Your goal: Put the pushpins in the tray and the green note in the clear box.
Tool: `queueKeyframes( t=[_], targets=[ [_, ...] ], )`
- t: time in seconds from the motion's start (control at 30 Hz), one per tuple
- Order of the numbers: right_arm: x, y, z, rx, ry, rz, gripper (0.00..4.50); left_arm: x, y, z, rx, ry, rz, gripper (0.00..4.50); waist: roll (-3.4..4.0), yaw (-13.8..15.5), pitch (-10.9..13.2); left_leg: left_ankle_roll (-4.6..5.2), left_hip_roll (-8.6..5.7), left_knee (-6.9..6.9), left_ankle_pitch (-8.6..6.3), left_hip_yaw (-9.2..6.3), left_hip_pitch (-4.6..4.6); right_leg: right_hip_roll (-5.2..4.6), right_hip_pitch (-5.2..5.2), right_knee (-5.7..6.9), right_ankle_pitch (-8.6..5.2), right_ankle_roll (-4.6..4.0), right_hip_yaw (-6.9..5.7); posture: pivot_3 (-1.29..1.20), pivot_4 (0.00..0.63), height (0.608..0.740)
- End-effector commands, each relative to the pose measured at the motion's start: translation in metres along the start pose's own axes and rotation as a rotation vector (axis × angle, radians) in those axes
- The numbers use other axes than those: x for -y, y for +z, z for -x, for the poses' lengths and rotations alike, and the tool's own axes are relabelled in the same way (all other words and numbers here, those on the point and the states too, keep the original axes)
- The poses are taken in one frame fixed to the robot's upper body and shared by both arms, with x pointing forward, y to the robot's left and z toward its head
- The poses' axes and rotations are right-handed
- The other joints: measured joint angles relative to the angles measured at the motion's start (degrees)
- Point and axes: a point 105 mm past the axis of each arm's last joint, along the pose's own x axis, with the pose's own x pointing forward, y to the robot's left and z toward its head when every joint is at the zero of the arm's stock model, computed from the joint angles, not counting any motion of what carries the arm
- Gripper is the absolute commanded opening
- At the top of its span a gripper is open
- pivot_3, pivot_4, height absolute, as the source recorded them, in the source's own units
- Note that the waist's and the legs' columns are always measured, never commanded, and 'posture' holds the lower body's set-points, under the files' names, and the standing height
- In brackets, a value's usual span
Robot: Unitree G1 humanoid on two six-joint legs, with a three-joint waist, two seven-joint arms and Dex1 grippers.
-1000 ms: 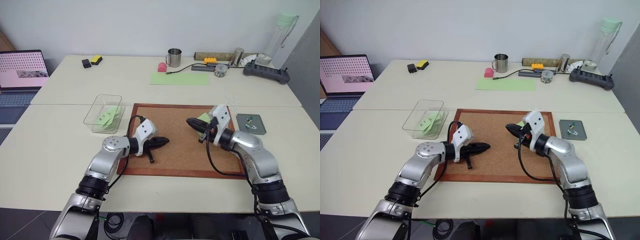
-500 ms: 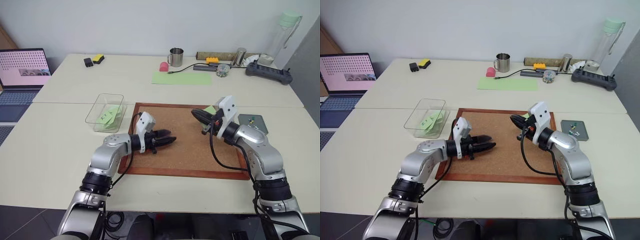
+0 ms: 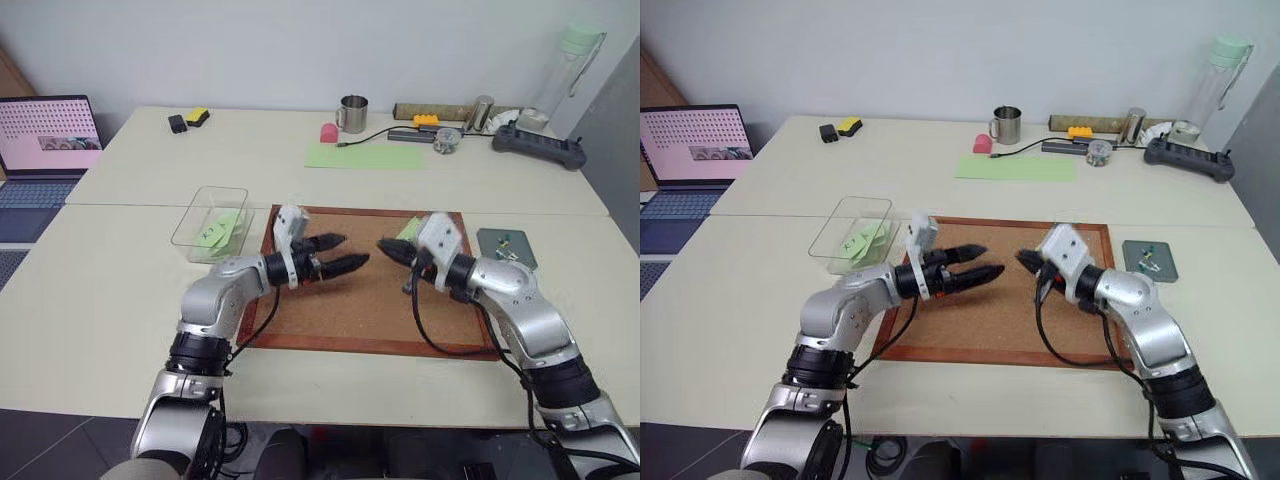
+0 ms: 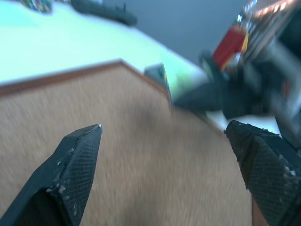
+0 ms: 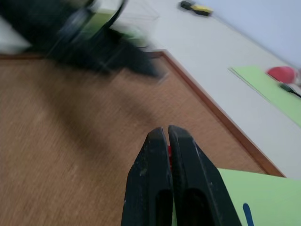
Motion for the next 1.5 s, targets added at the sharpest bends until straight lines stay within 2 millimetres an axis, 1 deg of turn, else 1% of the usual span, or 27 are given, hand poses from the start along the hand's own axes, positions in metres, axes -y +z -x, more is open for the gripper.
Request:
queueKeyframes(
  t=[0.03, 0.13, 0.2, 0.23, 0.33, 0.43, 0.57, 0.7, 0.87, 1.0, 1.07, 1.1, 1.13, 1.3, 1.47, 1.5],
  targets=[
    [-0.003, 0.012, 0.001, 0.044, 0.053, 0.213, 0.00, 0.009, 0.017, -0.004, 0.064, -0.044, 0.016, 4.46, 0.00, 0.0, 0.0, 0.00, 0.00, 0.00, 0.00, 0.01, 0.01, 0.00, 0.00, 0.00, 0.00, 0.00, 0.01, 0.00, 0.150, 0.740],
    [-0.003, 0.016, 0.000, 0.073, 0.050, 0.247, 0.00, 0.010, 0.016, -0.004, 0.062, -0.043, 0.014, 4.46, -0.01, 0.0, 0.0, -0.02, 0.01, 0.00, 0.01, -0.01, 0.01, 0.01, 0.00, 0.00, 0.00, 0.00, 0.00, 0.00, 0.150, 0.740],
    [0.005, 0.022, -0.001, 0.116, -0.006, 0.192, 0.00, 0.010, 0.015, -0.004, 0.060, -0.041, 0.017, 4.46, -0.01, 0.0, 0.0, -0.04, 0.01, 0.00, 0.02, -0.01, 0.01, 0.01, 0.00, 0.00, 0.00, 0.00, 0.00, 0.00, 0.150, 0.740],
    [0.007, 0.023, -0.001, 0.114, -0.010, 0.220, 0.00, 0.010, 0.014, -0.003, 0.060, -0.041, 0.019, 4.46, -0.01, 0.0, 0.0, -0.04, 0.02, 0.00, 0.02, -0.01, 0.01, 0.01, 0.00, 0.01, 0.00, 0.00, 0.01, 0.00, 0.150, 0.740],
    [-0.002, 0.017, 0.000, 0.068, 0.067, 0.386, 0.00, 0.012, 0.013, -0.003, 0.056, -0.059, 0.040, 4.46, -0.01, 0.0, 0.0, -0.17, 0.01, 0.00, 0.10, 0.00, 0.01, 0.00, 0.00, 0.00, 0.00, 0.00, 0.01, 0.00, 0.150, 0.740],
    [-0.008, 0.019, 0.000, 0.084, 0.114, 0.458, 0.00, 0.019, 0.009, -0.005, 0.030, -0.099, 0.049, 4.46, -0.02, 0.2, 0.0, -0.15, 0.00, 0.01, 0.08, 0.02, 0.00, -0.04, 0.00, -0.01, 0.00, 0.00, 0.00, 0.00, 0.150, 0.740],
    [-0.019, 0.028, -0.003, 0.130, 0.168, 0.486, 0.00, 0.029, 0.006, -0.008, -0.001, -0.164, 0.067, 4.46, -0.02, 0.0, 0.0, -0.17, 0.00, 0.01, 0.09, 0.01, 0.00, -0.02, 0.01, -0.01, 0.00, 0.00, 0.00, 0.00, 0.150, 0.740],
    [-0.028, 0.036, -0.006, 0.171, 0.226, 0.530, 0.00, 0.033, 0.002, -0.014, -0.031, -0.192, 0.067, 4.46, -0.02, 0.1, 0.0, -0.18, 0.00, 0.01, 0.10, 0.01, 0.01, -0.02, 0.01, 0.00, 0.00, 0.00, 0.01, 0.00, 0.150, 0.740],
    [-0.028, 0.046, -0.008, 0.205, 0.236, 0.564, 0.00, 0.032, -0.006, -0.017, -0.073, -0.191, 0.051, 4.46, -0.02, 0.0, 0.0, -0.19, 0.00, 0.01, 0.11, 0.00, 0.01, -0.02, 0.01, 0.00, 0.00, 0.00, 0.01, 0.00, 0.150, 0.740],
    [-0.027, 0.047, -0.008, 0.208, 0.238, 0.579, 0.00, 0.038, -0.010, -0.019, -0.076, -0.223, 0.065, 4.46, -0.02, 0.1, 0.0, -0.21, 0.00, 0.02, 0.12, 0.01, 0.01, -0.03, 0.01, -0.01, 0.00, 0.00, 0.01, 0.00, 0.150, 0.740],
    [-0.028, 0.048, -0.009, 0.212, 0.240, 0.577, 0.00, 0.038, -0.009, -0.023, -0.052, -0.214, 0.068, 4.10, -0.02, 0.1, 0.0, -0.21, 0.00, 0.02, 0.12, 0.01, 0.01, -0.03, 0.01, -0.01, 0.00, 0.00, 0.02, 0.00, 0.150, 0.740],
    [-0.028, 0.049, -0.009, 0.214, 0.241, 0.576, 0.00, 0.039, -0.008, -0.023, -0.046, -0.221, 0.067, 4.02, -0.02, 0.1, 0.0, -0.20, 0.00, 0.02, 0.11, 0.01, 0.01, -0.03, 0.01, -0.01, 0.00, 0.00, 0.01, 0.00, 0.150, 0.740],
    [-0.028, 0.049, -0.009, 0.215, 0.242, 0.576, 0.00, 0.040, -0.007, -0.024, -0.042, -0.222, 0.067, 3.75, -0.02, 0.1, 0.0, -0.20, 0.00, 0.02, 0.11, 0.01, 0.01, -0.03, 0.01, -0.01, 0.00, 0.00, 0.01, 0.00, 0.150, 0.740],
    [-0.028, 0.048, -0.009, 0.214, 0.240, 0.576, 0.00, 0.040, -0.006, -0.023, -0.043, -0.222, 0.064, 2.81, -0.02, 0.0, 0.0, -0.20, 0.00, 0.02, 0.11, 0.01, 0.01, -0.02, 0.01, 0.00, 0.00, 0.00, 0.01, 0.00, 0.150, 0.740],
    [-0.027, 0.048, -0.009, 0.214, 0.231, 0.573, 0.00, 0.041, -0.006, -0.022, -0.048, -0.230, 0.060, 1.90, -0.02, 0.1, 0.0, -0.20, 0.00, 0.02, 0.11, 0.01, 0.01, -0.03, 0.01, 0.00, 0.00, 0.00, 0.02, 0.00, 0.150, 0.740],
    [-0.026, 0.048, -0.009, 0.214, 0.229, 0.573, 0.00, 0.041, -0.007, -0.022, -0.049, -0.231, 0.059, 1.79, -0.02, 0.1, 0.0, -0.21, 0.00, 0.02, 0.11, 0.01, 0.01, -0.03, 0.01, 0.00, 0.00, 0.00, 0.02, 0.00, 0.150, 0.740]
  ],
)
